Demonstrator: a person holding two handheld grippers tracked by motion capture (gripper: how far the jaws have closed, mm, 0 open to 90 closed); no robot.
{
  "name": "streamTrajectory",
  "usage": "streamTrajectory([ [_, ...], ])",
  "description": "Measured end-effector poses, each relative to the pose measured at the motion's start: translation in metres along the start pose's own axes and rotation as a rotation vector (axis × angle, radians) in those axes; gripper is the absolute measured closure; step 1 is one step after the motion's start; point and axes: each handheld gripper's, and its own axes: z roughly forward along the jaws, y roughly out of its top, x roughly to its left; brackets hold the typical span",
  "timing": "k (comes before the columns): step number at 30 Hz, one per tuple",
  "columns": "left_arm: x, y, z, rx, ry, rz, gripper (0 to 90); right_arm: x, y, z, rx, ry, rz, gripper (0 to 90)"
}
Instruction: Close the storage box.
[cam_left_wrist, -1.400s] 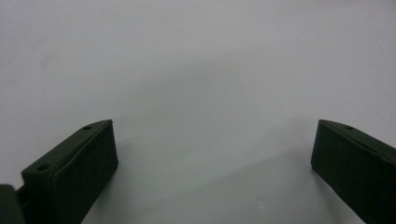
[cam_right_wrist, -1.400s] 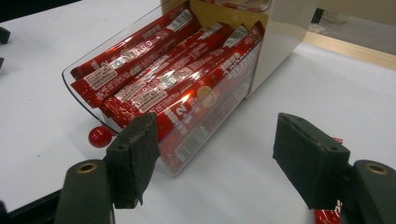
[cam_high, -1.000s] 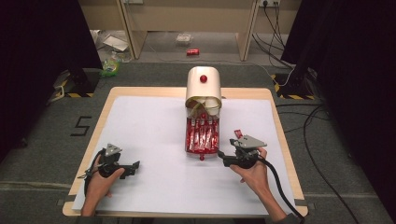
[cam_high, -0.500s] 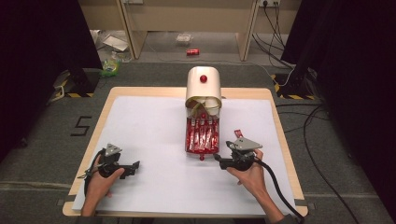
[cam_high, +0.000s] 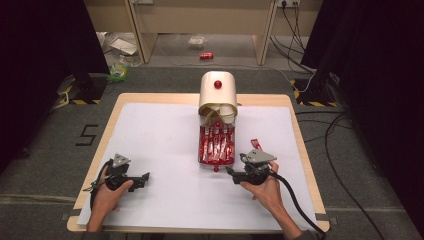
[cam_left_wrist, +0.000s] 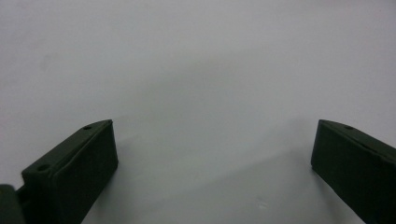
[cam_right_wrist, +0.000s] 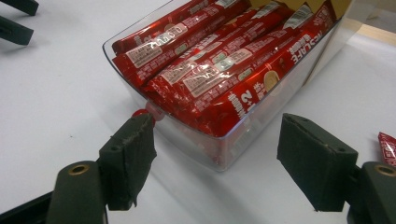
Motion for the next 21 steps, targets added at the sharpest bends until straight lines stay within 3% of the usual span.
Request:
streamTrajectory([
  [12,0.0,0.0,0.0,0.001,0.002,0.002,0.0,0.005,-0.004,0.006,0.029,-0.017,-0.032,26.4],
  [21,0.0,0.0,0.0,-0.002,-0.001,-0.003,0.0,0.011,-0.002,0.018,0.043,-0.068,-0.057,27.5],
])
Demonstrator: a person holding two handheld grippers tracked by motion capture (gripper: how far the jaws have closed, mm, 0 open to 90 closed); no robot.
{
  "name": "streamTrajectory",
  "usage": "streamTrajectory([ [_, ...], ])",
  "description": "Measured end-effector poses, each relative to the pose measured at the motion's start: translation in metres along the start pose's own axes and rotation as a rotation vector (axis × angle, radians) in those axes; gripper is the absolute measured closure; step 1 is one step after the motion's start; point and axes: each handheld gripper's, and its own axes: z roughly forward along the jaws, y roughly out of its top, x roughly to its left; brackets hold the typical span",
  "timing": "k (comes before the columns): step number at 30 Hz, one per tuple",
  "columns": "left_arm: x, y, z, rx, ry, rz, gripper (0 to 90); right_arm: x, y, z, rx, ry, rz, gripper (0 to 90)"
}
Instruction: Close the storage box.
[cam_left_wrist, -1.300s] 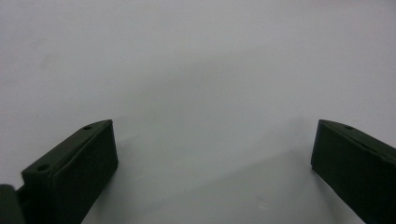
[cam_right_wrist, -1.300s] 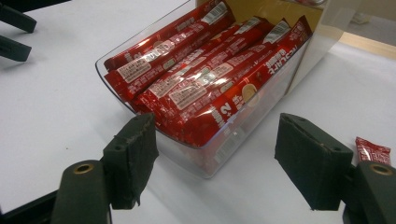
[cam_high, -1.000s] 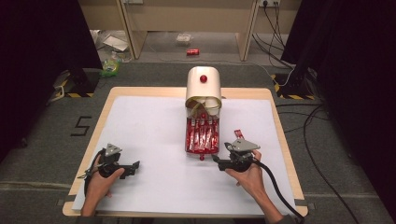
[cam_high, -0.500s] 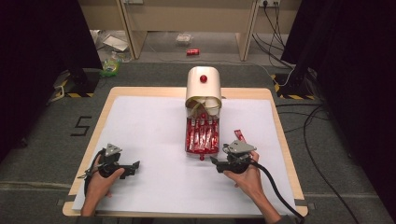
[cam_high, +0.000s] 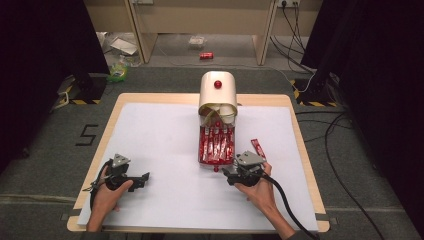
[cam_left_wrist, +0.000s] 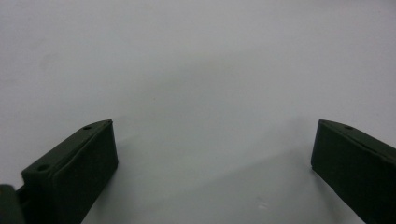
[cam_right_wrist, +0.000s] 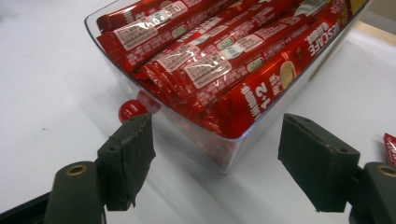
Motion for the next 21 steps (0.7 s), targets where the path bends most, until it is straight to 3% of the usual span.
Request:
streamTrajectory([
  [6,-0.0004,0.0001,0.0002,0.003,0.002,0.004,0.0,-0.0028,0.0001,0.0017,0.001,-0.004,0.015,27.0],
  [21,-0.0008,0.0002,0.0003,0.004,0.004,0.006,0.0,-0.0019,0.0027,0.0073,-0.007,-0.015,0.0,27.5],
])
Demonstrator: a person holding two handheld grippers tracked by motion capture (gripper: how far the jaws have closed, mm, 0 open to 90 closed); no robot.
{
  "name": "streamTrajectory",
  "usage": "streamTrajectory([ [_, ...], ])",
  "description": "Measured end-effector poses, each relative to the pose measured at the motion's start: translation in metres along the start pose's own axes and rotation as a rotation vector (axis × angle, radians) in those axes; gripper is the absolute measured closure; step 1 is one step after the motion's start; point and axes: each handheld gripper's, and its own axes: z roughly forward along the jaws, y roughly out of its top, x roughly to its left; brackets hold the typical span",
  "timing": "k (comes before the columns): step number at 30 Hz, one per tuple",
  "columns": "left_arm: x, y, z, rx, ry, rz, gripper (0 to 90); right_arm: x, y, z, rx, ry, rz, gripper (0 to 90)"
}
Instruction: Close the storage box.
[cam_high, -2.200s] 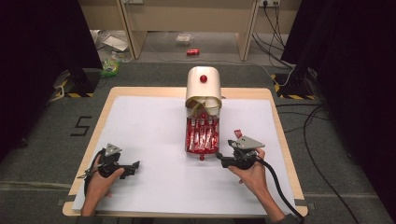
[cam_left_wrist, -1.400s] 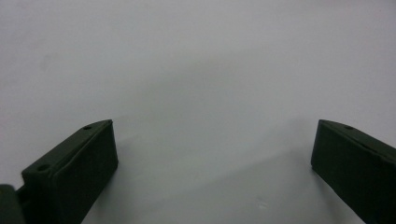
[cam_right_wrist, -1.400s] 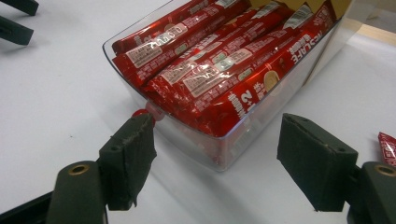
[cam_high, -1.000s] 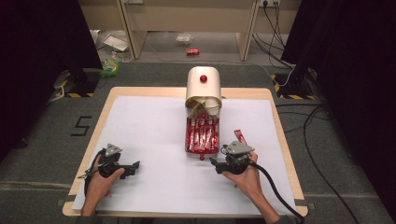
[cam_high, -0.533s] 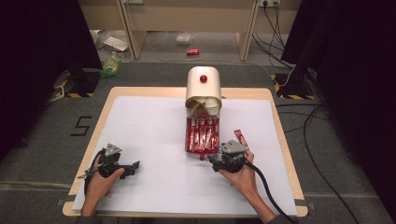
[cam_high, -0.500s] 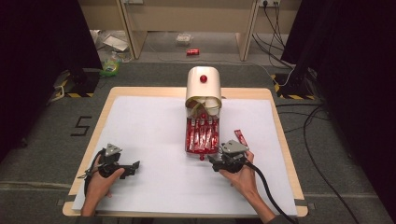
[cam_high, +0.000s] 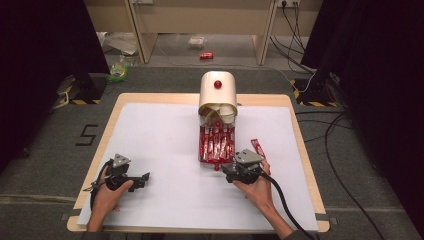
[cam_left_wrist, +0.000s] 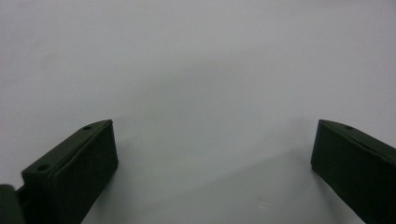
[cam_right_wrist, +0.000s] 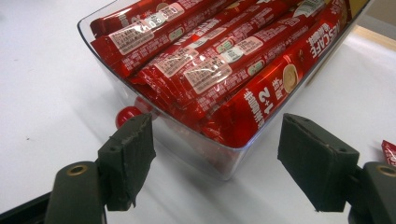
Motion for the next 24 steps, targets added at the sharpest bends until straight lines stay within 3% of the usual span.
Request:
streamTrajectory([
  [24,-0.0011,0.0002,0.0006,0.005,0.009,0.011,0.0,-0.0099,0.0091,0.0036,-0.051,-0.016,0.03,27.5],
])
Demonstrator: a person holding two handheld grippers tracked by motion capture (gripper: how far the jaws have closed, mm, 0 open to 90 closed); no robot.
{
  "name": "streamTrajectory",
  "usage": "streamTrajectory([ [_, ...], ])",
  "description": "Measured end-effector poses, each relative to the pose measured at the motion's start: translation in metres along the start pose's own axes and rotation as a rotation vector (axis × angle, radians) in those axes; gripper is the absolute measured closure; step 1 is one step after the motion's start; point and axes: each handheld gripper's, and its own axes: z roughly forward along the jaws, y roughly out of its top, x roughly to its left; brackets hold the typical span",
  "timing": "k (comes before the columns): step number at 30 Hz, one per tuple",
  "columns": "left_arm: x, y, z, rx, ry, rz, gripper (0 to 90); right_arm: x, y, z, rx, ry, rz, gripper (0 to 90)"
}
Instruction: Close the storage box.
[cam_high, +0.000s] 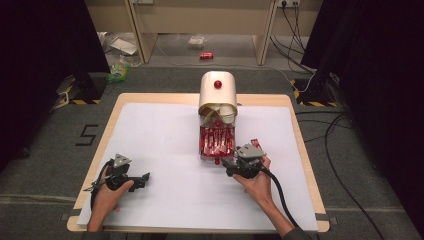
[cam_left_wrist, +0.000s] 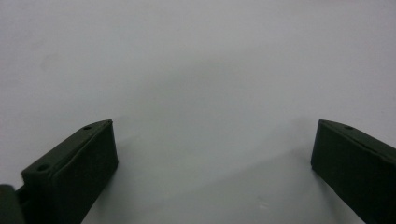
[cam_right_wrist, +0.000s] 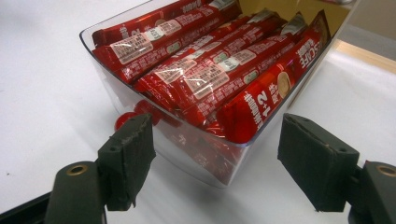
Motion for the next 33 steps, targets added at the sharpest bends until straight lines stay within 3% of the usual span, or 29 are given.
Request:
streamTrajectory([
  [33,0.001,0.0,0.0,-0.002,-0.006,-0.007,0.0,-0.019,0.014,0.027,-0.014,-0.013,0.049,26.8],
])
